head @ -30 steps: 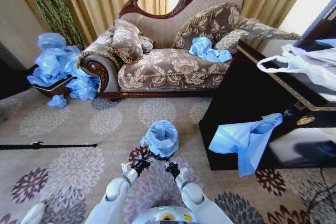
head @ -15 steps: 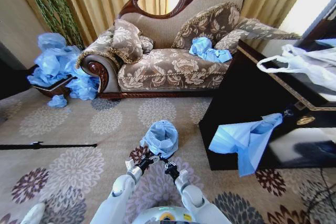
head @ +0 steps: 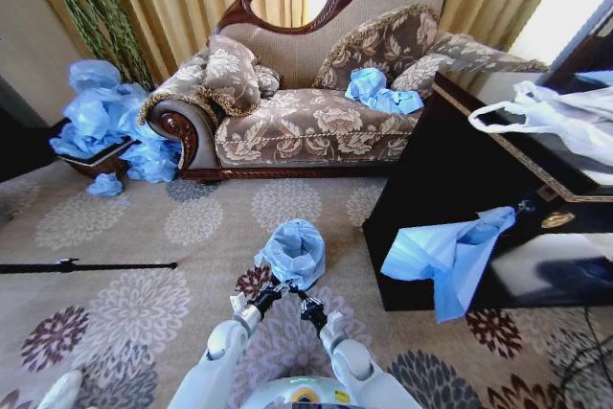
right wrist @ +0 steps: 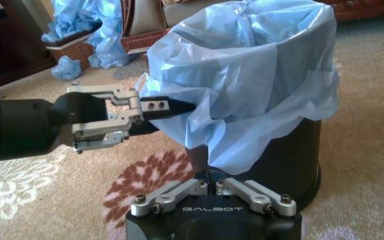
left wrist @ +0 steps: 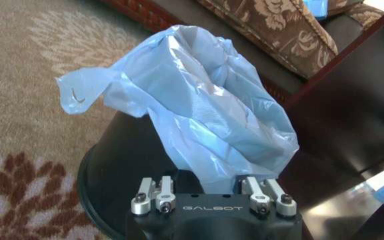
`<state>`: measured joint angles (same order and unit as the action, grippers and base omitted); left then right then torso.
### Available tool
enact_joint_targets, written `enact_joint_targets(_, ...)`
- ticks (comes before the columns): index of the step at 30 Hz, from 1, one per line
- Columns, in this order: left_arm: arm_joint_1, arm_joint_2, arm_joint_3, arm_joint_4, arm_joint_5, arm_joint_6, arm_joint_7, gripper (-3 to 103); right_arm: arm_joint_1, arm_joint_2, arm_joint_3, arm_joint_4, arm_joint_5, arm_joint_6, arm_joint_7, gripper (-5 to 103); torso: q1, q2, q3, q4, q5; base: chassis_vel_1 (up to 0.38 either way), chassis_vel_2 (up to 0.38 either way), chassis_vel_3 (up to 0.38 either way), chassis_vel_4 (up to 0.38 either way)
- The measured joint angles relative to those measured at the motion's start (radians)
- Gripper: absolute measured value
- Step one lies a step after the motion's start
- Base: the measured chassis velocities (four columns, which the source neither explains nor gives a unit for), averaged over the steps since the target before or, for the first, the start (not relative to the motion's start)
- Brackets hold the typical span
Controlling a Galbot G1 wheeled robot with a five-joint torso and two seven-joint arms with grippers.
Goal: Place a garbage bag over the trash bin.
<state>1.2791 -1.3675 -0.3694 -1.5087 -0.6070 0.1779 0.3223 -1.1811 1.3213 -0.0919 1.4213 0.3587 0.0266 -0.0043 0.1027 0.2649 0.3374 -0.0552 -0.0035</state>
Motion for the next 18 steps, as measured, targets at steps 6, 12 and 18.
enact_joint_targets(6, -0.006, -0.006, 0.000, 0.014, 0.000, -0.011, 0.001, 36, 0.001, -0.004, -0.004, 0.000, 0.000, 0.000, 0.008, 0, 0.000, 0.000, 0.000, 0.0000, 0.0000, 0.000, 0.000, 0.000, 0.000)
enact_joint_targets(12, -0.008, -0.009, -0.001, 0.035, 0.009, -0.019, -0.003, 19, 0.000, -0.009, -0.009, 0.001, -0.013, 0.000, 0.024, 16, 0.000, 0.000, 0.000, 0.0000, 0.0000, 0.000, 0.000, 0.000, 0.000)
enact_joint_targets(18, -0.008, -0.009, -0.004, 0.070, 0.022, -0.035, -0.004, 2, -0.009, -0.021, -0.008, 0.002, -0.026, 0.008, 0.025, 37, 0.000, 0.000, 0.000, 0.0000, 0.0001, 0.000, 0.000, 0.000, 0.000)
